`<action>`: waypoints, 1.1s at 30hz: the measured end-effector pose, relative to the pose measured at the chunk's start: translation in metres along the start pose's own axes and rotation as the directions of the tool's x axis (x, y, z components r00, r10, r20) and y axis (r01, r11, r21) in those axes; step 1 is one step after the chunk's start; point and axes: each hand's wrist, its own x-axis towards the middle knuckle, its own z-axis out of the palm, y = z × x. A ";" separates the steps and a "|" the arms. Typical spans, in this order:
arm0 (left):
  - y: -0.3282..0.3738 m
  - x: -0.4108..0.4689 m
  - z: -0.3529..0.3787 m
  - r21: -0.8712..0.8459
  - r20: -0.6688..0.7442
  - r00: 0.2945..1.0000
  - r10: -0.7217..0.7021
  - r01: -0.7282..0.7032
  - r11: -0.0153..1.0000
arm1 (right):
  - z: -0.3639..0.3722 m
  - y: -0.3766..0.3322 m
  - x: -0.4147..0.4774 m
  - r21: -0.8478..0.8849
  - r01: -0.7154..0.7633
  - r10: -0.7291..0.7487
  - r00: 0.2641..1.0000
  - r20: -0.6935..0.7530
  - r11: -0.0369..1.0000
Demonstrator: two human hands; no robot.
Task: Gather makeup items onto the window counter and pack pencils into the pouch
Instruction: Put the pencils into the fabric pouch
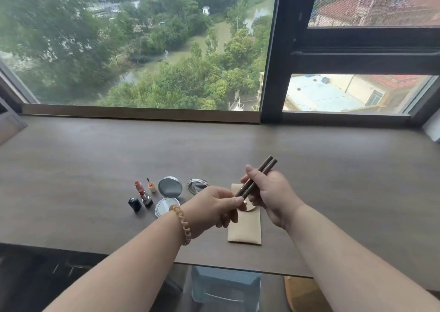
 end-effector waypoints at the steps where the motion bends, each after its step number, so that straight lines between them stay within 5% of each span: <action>1: -0.003 0.001 -0.001 -0.015 0.010 1.000 -0.002 0.002 1.000 | 0.002 0.001 0.002 0.010 -0.022 0.022 0.999 -0.032 1.000; 15: -0.024 0.025 -0.025 -0.156 0.078 0.993 -0.089 0.101 0.983 | 0.033 0.022 0.042 0.155 -0.207 0.250 0.901 -0.354 0.966; 19: -0.065 -0.002 -0.049 -0.084 0.120 0.970 -0.210 0.221 0.972 | -0.059 0.004 0.053 0.322 -0.068 0.272 0.711 -0.648 0.944; 22: -0.114 -0.029 -0.077 -0.201 0.008 0.938 -0.347 0.341 0.918 | -0.137 -0.004 0.042 0.264 -0.020 0.214 0.646 -0.732 0.964; 33: -0.110 0.004 -0.070 -0.224 -0.107 0.934 -0.340 0.311 0.924 | -0.053 0.043 0.047 0.271 -0.074 0.206 0.840 -0.502 0.960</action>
